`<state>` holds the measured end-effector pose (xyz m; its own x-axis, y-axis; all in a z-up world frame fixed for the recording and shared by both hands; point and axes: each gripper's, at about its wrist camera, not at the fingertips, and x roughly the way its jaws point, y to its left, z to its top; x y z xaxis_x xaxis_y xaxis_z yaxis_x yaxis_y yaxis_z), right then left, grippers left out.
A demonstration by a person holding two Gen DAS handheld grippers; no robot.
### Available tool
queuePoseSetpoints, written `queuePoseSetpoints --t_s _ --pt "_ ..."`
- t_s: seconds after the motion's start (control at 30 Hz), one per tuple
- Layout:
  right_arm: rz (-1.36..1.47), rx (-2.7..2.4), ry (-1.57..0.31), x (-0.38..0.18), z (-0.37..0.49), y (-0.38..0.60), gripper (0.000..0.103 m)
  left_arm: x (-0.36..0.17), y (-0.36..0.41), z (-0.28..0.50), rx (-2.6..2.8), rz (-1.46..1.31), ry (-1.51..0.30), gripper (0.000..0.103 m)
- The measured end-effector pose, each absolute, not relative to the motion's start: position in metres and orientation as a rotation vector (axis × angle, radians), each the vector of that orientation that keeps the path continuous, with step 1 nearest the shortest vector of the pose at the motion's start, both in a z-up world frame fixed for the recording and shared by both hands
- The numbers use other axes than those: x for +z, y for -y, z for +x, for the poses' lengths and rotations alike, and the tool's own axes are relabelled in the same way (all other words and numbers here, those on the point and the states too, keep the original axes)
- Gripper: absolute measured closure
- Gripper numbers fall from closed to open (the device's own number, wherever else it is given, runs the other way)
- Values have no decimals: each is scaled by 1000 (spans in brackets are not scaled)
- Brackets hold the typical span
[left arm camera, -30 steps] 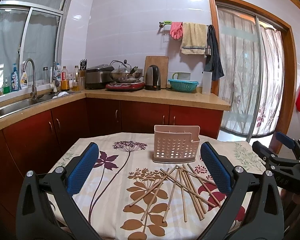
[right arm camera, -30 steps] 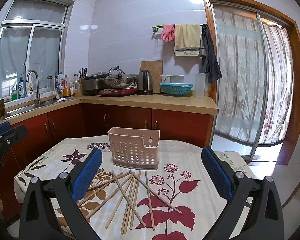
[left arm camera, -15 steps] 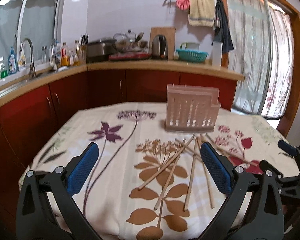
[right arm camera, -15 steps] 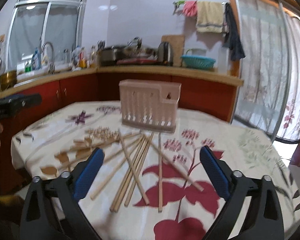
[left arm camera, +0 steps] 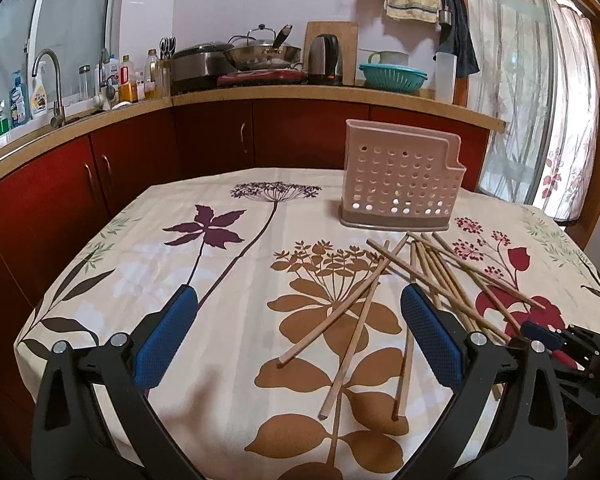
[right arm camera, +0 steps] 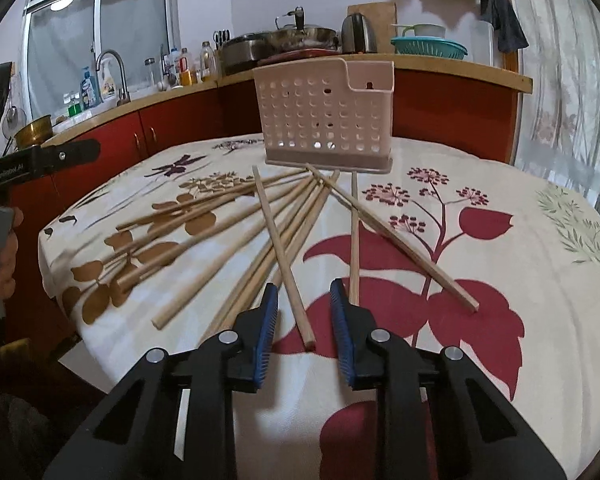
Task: Organize utensils
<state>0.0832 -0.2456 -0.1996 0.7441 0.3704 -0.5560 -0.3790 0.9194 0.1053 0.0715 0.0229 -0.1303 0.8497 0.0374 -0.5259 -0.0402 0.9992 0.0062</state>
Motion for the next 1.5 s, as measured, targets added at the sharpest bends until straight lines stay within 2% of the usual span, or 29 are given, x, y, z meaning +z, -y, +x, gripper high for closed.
queuePoseSetpoints --t_s 0.57,0.8,0.83,0.97,1.13,1.2,1.37,1.43,1.5 --pt "-31 438 -588 -209 81 244 96 -159 -30 85 31 43 -583 4" --pt "-33 444 -577 -208 80 243 96 -174 -34 94 36 103 -604 5" --pt "-37 446 -578 -208 80 242 96 -176 -36 96 29 103 -611 6" --pt "-40 455 -586 -210 80 239 96 -184 -43 104 -7 94 -647 23" --pt "-35 458 -584 -209 82 238 96 -195 -44 108 -63 84 -686 31" --pt "-32 459 -585 -210 82 239 96 -198 -43 108 -85 83 -694 39" --pt "-25 458 -589 -213 83 239 96 -200 -36 103 -134 98 -689 43" --pt "-23 459 -589 -213 83 240 96 -203 -31 102 -146 123 -696 48" --pt "-20 461 -590 -214 83 240 96 -204 -28 103 -161 135 -704 57"
